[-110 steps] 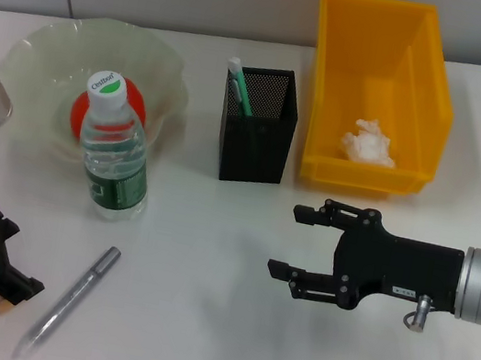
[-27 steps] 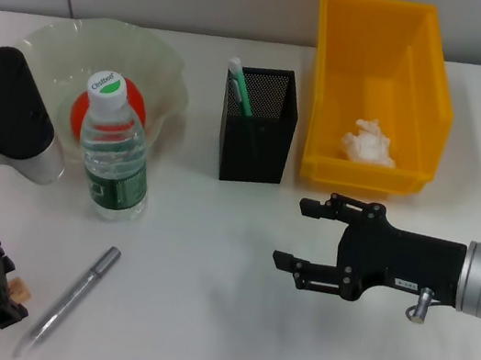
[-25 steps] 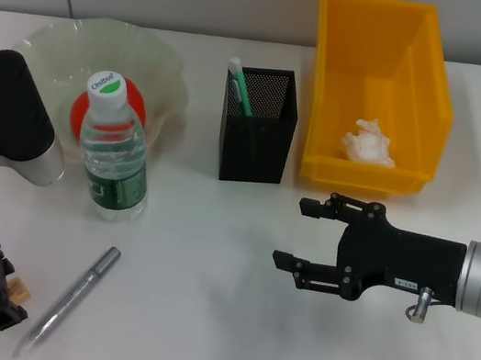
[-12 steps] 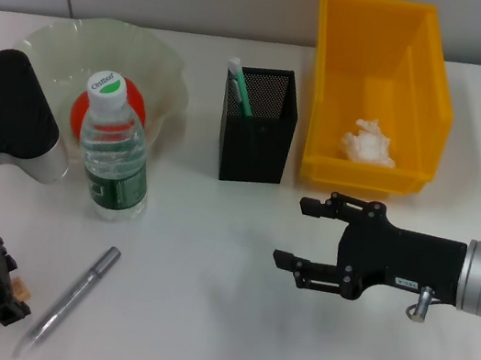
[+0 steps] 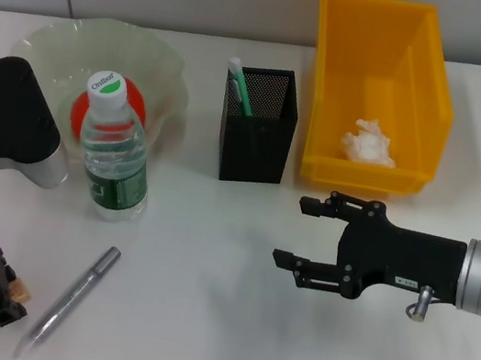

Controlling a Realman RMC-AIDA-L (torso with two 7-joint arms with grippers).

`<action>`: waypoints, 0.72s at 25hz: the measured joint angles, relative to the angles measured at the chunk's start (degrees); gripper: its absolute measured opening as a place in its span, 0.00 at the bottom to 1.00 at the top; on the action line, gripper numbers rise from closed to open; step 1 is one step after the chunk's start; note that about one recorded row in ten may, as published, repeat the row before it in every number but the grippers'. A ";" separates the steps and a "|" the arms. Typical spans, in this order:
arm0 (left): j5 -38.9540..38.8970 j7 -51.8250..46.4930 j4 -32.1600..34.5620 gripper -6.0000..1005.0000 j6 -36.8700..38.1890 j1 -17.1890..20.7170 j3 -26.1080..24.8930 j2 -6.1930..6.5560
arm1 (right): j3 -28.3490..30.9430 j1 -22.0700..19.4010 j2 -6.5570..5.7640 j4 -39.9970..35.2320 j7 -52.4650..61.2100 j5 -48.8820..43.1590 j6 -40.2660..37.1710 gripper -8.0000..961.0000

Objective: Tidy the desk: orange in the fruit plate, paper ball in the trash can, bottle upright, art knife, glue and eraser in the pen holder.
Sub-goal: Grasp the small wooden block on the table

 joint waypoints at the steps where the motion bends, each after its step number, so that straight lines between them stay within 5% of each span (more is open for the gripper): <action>1: 0.00 0.01 -0.20 0.44 0.00 -0.13 0.00 0.00 | 0.00 -0.01 0.00 -0.06 0.00 0.00 0.00 0.82; 18: 0.10 -0.14 -1.39 0.32 -0.18 -1.08 0.00 0.00 | 0.09 -0.18 0.00 -0.23 0.00 0.00 0.00 0.82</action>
